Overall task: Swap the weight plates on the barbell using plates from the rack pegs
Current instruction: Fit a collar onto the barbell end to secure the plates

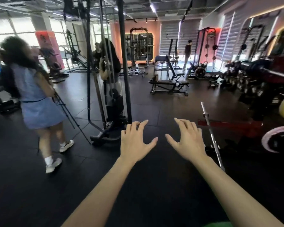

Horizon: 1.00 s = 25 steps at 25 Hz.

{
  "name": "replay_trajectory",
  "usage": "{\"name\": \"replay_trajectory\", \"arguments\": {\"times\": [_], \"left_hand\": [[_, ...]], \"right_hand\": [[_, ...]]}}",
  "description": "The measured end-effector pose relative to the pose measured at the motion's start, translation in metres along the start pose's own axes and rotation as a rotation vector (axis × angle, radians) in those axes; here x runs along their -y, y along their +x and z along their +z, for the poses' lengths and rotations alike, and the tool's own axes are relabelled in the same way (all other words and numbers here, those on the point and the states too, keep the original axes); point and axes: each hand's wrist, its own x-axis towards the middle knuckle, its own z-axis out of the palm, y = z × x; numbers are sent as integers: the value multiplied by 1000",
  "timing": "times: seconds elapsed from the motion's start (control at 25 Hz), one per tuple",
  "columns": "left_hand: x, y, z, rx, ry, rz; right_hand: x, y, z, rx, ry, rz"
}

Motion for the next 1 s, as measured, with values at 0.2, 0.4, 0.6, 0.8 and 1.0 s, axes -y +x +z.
{"name": "replay_trajectory", "arguments": {"times": [0.2,0.4,0.6,0.8,1.0], "left_hand": [[25,113,106,11,-42,37],[45,248,187,-4,-36,42],[70,367,279,-14,-65,37],[95,509,394,41,-127,68],[116,668,484,38,-141,103]], "right_hand": [[-53,106,87,-14,-35,26],[-102,237,169,-2,-22,18],[-145,354,250,-3,-14,13],[-200,487,342,-29,-55,40],[-258,622,410,-58,-126,83]]}}
